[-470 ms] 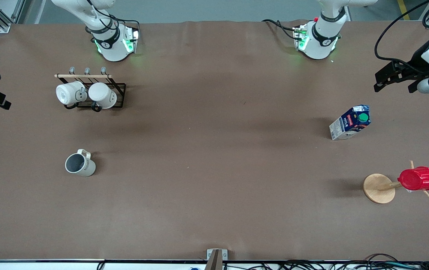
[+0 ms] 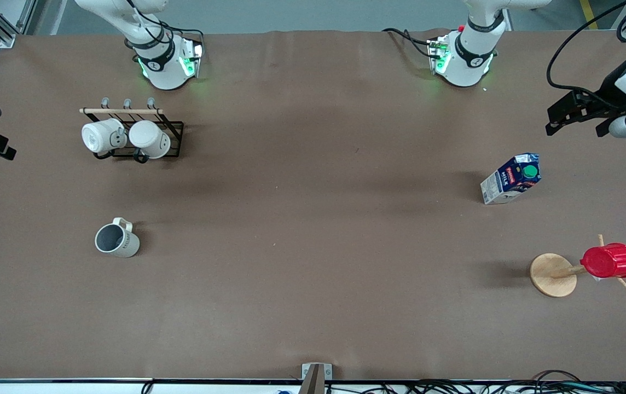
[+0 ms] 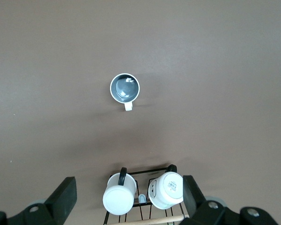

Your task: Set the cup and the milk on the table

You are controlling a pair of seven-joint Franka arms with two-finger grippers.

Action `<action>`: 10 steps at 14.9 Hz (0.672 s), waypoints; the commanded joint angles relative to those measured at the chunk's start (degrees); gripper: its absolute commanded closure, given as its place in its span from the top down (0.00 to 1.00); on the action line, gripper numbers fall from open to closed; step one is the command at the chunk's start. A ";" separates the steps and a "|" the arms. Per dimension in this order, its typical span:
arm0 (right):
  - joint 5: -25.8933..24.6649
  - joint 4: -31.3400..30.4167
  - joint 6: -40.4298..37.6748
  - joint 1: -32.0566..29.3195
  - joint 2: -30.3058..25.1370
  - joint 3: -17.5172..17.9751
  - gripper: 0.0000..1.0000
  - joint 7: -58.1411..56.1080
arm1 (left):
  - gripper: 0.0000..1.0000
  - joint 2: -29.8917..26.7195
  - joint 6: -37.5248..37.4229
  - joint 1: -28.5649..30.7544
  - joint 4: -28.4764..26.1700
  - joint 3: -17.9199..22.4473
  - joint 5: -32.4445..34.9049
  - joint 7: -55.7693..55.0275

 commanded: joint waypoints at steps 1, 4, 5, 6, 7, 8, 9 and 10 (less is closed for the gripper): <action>0.94 -1.64 1.53 -0.45 -1.60 0.27 1.00 -0.48 | 1.00 -0.13 -0.36 -0.34 1.12 1.76 1.10 0.93; 1.03 -2.07 3.21 -0.45 -0.72 0.18 1.00 -0.66 | 0.98 -0.75 -1.07 -0.17 -0.54 3.44 1.09 2.60; 0.94 -2.60 4.60 -0.28 0.76 0.18 1.00 -0.66 | 0.98 -0.84 -1.07 -0.26 -1.77 4.92 1.18 4.26; 0.94 -3.39 7.23 -0.36 2.69 0.27 1.00 -0.84 | 0.98 -0.75 -0.63 -0.26 -2.74 5.81 1.27 6.36; 0.94 -4.53 9.69 -0.45 4.53 0.18 1.00 -1.71 | 0.98 -0.75 0.42 -0.08 -4.05 6.16 1.88 6.64; 0.94 -6.54 12.67 -0.54 5.68 0.18 1.00 -3.46 | 0.98 -0.84 2.86 -0.08 -6.42 6.25 3.54 6.65; 0.94 -9.87 16.79 -0.54 6.04 0.18 1.00 -4.17 | 1.00 -0.93 5.50 -0.08 -8.79 6.34 4.08 6.65; 0.94 -13.99 21.88 -0.54 6.22 0.18 1.00 -4.87 | 1.00 -1.02 7.26 -0.08 -10.99 6.69 4.17 6.65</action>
